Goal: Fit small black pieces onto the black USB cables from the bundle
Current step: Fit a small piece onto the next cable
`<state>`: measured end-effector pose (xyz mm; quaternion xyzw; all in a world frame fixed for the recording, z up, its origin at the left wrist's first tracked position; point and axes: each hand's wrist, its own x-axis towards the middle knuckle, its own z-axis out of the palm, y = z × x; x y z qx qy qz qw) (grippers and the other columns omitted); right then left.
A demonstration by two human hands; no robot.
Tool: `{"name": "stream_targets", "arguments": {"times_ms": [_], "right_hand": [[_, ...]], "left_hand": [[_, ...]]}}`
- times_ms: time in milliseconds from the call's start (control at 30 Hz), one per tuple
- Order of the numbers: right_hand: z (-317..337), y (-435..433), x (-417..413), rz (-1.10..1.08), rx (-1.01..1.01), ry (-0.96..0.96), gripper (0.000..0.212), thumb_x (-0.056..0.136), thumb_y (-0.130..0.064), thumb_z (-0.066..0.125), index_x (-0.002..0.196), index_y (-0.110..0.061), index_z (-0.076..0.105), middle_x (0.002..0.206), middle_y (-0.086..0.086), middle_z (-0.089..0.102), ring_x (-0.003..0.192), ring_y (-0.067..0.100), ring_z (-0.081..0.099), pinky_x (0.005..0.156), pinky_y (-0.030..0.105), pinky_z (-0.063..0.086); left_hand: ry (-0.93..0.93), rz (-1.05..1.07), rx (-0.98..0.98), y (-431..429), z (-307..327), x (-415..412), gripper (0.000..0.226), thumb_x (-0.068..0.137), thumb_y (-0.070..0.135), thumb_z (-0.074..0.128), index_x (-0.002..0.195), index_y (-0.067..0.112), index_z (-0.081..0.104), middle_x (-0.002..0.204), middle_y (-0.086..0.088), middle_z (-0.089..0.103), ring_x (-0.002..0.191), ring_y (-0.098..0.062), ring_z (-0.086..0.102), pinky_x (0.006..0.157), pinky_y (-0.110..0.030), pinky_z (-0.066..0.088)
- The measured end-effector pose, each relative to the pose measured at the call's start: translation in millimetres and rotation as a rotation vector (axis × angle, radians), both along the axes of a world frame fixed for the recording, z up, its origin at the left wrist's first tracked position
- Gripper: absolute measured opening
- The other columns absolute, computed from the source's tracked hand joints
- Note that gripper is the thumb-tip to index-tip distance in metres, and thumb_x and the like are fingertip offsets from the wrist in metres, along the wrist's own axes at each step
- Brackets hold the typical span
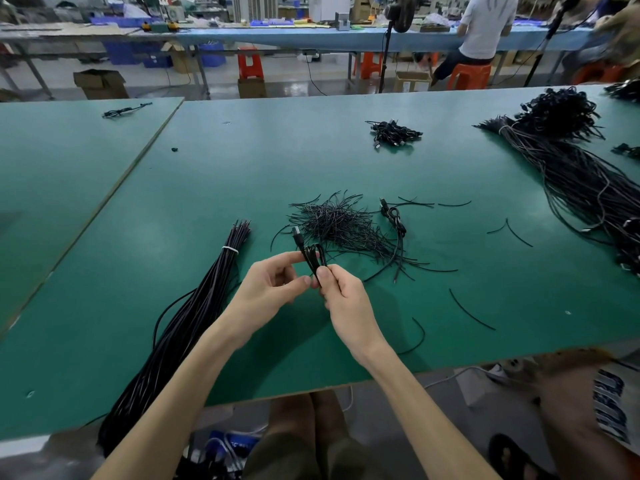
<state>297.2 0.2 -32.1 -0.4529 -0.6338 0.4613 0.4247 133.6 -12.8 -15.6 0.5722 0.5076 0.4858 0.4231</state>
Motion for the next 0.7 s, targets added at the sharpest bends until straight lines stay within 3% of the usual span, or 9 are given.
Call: {"name": "stream_targets", "arguments": {"times_ms": [167, 367, 533, 600, 700], "right_hand": [[0.2, 1.0, -0.1, 0.009, 0.006, 0.015, 0.036, 0.111, -0.035, 0.044, 0.085, -0.019, 0.062, 0.06, -0.022, 0.051, 0.06, 0.002, 0.041, 0.065, 0.026, 0.035], [-2.1, 1.4, 0.6, 0.034, 0.009, 0.008, 0.036, 0.111, -0.035, 0.044, 0.08, -0.021, 0.058, 0.062, -0.02, 0.051, 0.062, 0.002, 0.042, 0.066, 0.028, 0.036], [-1.1, 1.5, 0.4, 0.088, -0.016, 0.021, 0.035, 0.11, -0.034, 0.045, 0.081, -0.023, 0.062, 0.07, -0.018, 0.057, 0.066, 0.0, 0.046, 0.067, 0.024, 0.039], [0.6, 1.6, 0.9, 0.094, -0.053, 0.095, 0.034, 0.11, -0.029, 0.046, 0.087, -0.016, 0.067, 0.07, -0.017, 0.057, 0.063, 0.0, 0.043, 0.06, 0.019, 0.037], [2.5, 1.9, 2.6, 0.082, -0.082, 0.15, 0.034, 0.11, -0.026, 0.047, 0.097, -0.002, 0.067, 0.07, -0.016, 0.057, 0.061, 0.0, 0.042, 0.054, 0.016, 0.035]], "left_hand": [[-0.001, -0.023, -0.009, 2.8, 4.6, -2.0, 0.038, 0.092, 0.001, 0.072, 0.123, 0.022, 0.071, 0.07, -0.005, 0.047, 0.061, -0.014, 0.045, 0.057, -0.021, 0.04], [-0.039, -0.074, -0.02, 1.1, 5.5, -8.6, 0.036, 0.088, 0.005, 0.076, 0.12, 0.022, 0.075, 0.073, -0.003, 0.062, 0.066, -0.016, 0.054, 0.066, -0.022, 0.047], [-0.061, -0.073, 0.029, 4.1, 6.4, -10.7, 0.026, 0.08, 0.017, 0.079, 0.106, 0.014, 0.08, 0.093, -0.013, 0.07, 0.08, -0.027, 0.053, 0.08, -0.044, 0.043], [-0.07, -0.089, 0.045, 6.7, 7.0, -7.0, 0.02, 0.082, 0.017, 0.08, 0.102, 0.013, 0.078, 0.098, -0.019, 0.071, 0.08, -0.027, 0.057, 0.081, -0.044, 0.049], [-0.108, -0.113, 0.033, 9.4, 5.4, -3.3, 0.02, 0.084, 0.013, 0.08, 0.103, 0.007, 0.076, 0.092, -0.011, 0.069, 0.082, -0.025, 0.062, 0.082, -0.037, 0.057]]}}
